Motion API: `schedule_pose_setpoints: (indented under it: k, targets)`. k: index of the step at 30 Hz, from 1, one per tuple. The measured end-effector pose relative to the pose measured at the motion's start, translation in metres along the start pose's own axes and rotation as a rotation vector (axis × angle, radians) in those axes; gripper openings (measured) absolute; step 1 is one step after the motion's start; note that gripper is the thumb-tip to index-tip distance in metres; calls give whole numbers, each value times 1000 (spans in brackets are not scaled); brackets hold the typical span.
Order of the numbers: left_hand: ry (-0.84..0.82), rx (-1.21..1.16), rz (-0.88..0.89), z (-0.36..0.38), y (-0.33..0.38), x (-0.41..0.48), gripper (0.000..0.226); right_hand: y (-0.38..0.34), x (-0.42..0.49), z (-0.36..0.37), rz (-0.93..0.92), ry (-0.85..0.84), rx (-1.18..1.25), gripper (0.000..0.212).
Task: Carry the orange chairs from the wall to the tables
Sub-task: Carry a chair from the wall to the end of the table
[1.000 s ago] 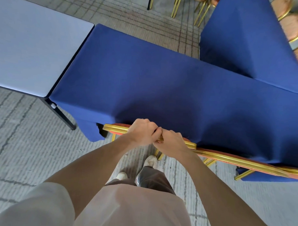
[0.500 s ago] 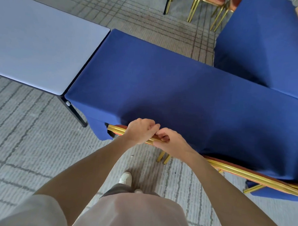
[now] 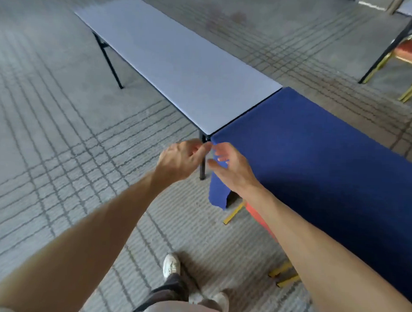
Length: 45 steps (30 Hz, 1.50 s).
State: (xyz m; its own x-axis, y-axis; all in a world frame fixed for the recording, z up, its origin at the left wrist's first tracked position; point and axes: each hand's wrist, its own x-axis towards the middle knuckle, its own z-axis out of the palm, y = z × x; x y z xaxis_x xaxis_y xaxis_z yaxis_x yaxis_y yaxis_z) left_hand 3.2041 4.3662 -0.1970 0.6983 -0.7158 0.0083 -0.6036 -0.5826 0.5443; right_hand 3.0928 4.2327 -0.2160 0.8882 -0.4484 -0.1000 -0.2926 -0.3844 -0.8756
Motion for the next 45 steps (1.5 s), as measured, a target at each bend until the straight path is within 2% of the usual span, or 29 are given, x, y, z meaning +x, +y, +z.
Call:
schedule_pose_setpoints:
  k: [1,5,8,13,16,23,30,33,39,45]
  targets:
    - [41,-5,-11,-15,-11,1,51,-14,8,8,-32,-6,6,32]
    - [269,-12,-205,-111,-100,-48,75,-108,44,101,-268,-93,-71,34]
    - [404,18,-290,-177,-162,-81,81,-171,64,170,-388,-144,-100,35]
    - [587,83,-419,-305,-271,-162,79,-296,76,326,-556,-260,-57,33]
    - [692,118,-541,-371,-337,-238,79,-371,62,430,-651,-384,-26,32]
    - [911,114,-850,-446,-455,-412,80,-484,2,627,-823,-647,-35,36]
    - [960,159,-1126,-499,-564,-538,68,-559,-55,813,-923,-829,-10,33]
    - [987,182,-1147,-532,-622,-576,65,-592,-67,897,-931,-864,23,32]
    - [1022,84,-1174,-606,-738,-645,45,-677,-78,1050,-893,-889,90,30]
    - [1111,47,-1183,-695,-834,-719,36,-757,-97,1169,-911,-918,113,25]
